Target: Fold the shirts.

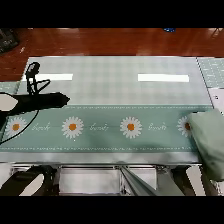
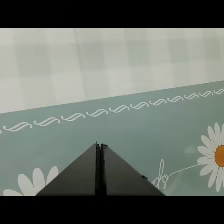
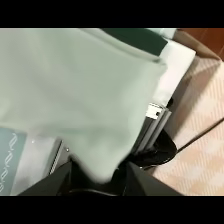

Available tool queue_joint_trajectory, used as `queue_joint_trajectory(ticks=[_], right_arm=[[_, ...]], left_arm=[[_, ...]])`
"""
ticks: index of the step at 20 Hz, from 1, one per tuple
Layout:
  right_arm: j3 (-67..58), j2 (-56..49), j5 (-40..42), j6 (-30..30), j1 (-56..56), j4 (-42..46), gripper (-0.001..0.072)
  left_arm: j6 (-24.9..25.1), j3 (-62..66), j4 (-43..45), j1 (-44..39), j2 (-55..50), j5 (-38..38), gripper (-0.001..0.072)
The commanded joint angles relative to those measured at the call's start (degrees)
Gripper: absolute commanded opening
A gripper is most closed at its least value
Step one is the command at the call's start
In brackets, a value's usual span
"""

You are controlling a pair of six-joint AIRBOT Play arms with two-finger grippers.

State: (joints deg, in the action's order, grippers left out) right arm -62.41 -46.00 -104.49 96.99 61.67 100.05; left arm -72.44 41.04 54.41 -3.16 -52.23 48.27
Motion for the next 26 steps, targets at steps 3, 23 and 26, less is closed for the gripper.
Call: queue_joint_trajectory(ticks=[3, 23, 26], right_arm=[[3.04, 0.68, 12.85, -0.96, 1.84, -5.49, 0.0274], [-16.04, -38.77, 33.57, 1.97, -72.48, -9.4, 0.0019], [-16.02, -38.77, 32.89, 1.92, -72.43, -9.57, 0.0019]], left_arm=[[4.83, 0.46, 11.21, 3.15, -1.9, -6.86, 0.0018], [-6.93, 28.26, 15.5, -1.44, -18.78, 10.97, 0.0018], [-6.91, 28.22, 15.47, -1.51, -18.84, 11.78, 0.0018]])
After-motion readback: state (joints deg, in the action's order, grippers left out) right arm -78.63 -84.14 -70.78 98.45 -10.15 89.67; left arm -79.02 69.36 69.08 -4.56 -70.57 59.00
